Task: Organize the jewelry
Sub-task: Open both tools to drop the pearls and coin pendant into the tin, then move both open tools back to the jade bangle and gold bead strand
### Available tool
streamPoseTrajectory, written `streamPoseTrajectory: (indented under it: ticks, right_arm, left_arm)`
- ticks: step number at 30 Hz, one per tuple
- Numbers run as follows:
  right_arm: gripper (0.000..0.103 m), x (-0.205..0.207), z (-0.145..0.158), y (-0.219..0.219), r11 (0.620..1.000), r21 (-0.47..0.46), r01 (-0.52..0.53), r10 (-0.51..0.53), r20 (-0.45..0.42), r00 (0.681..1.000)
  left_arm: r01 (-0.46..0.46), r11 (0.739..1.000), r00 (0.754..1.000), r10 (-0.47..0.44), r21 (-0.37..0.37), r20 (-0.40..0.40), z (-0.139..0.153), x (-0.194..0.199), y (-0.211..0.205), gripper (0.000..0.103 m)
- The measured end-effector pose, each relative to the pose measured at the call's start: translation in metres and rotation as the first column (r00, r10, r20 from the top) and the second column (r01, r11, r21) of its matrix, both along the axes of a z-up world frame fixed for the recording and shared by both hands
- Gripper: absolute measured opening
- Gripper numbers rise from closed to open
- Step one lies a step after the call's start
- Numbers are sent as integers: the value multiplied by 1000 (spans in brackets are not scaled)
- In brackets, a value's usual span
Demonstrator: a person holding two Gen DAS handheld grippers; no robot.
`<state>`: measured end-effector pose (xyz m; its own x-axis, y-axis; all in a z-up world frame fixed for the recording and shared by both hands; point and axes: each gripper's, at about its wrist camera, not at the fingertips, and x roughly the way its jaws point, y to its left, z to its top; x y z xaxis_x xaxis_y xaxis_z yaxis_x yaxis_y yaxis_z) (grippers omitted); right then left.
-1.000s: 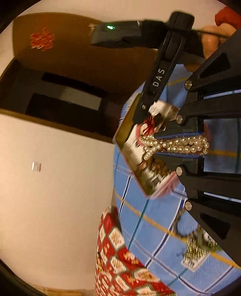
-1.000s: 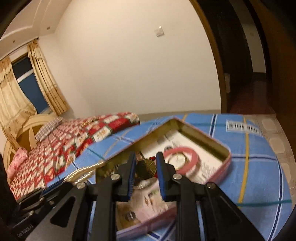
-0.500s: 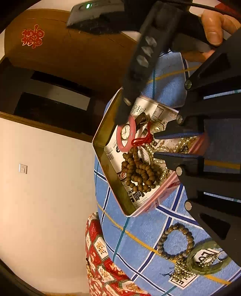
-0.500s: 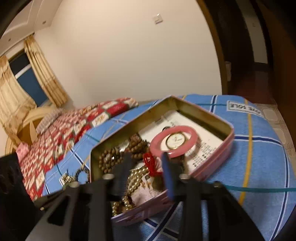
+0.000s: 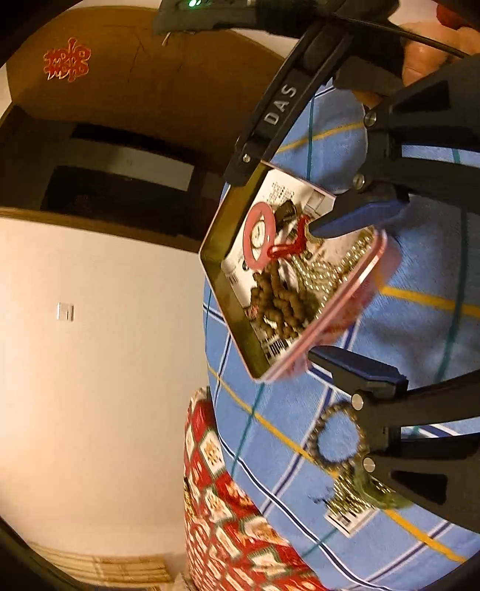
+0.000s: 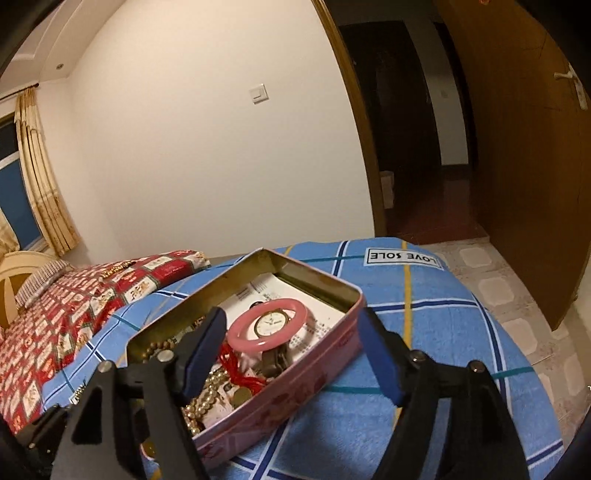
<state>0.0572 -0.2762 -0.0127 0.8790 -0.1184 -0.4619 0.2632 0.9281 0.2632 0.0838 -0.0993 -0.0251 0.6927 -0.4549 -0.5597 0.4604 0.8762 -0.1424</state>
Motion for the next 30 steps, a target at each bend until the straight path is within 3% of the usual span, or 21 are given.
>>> streamPoseTrajectory:
  ticks: [11, 27, 30]
  right_arm:
    - [82, -19, 2, 31, 996, -93, 10, -8, 16, 1000]
    - [82, -33, 1, 55, 994, -110, -6, 6, 2, 1000]
    - [82, -35, 2, 62, 992, -122, -11, 12, 6, 1000]
  left_arm:
    - [-110, 992, 993, 112, 67, -29, -7, -7, 26, 61]
    - [-172, 984, 982, 174, 36, -74, -6, -19, 66, 61]
    - [-199, 978, 977, 202, 57, -65, -4, -19, 78, 61]
